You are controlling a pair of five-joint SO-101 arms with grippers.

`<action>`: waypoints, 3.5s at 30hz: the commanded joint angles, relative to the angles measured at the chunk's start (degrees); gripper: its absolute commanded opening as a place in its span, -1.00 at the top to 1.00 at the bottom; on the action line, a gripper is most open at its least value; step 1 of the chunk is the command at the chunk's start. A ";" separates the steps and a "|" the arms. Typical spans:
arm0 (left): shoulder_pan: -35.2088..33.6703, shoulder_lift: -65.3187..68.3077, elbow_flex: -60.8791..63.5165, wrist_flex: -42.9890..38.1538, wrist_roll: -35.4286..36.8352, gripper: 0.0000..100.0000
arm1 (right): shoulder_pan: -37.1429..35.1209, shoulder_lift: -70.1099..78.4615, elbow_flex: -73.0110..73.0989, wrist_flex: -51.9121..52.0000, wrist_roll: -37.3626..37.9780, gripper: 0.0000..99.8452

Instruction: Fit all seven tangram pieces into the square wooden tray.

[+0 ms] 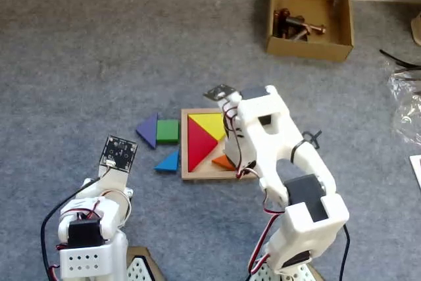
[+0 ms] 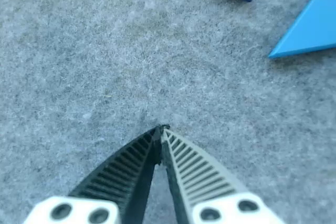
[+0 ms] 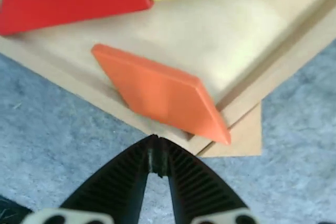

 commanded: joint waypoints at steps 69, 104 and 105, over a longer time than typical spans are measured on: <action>-0.75 -0.40 1.19 0.35 0.44 0.97 | -15.60 -12.26 9.63 -14.64 -0.09 0.99; -0.75 -0.40 1.19 0.35 0.44 0.97 | 0.48 -12.18 13.49 -25.80 4.40 0.99; -0.75 -0.40 1.19 0.35 0.44 0.97 | 0.66 -12.18 13.49 -25.80 4.40 0.99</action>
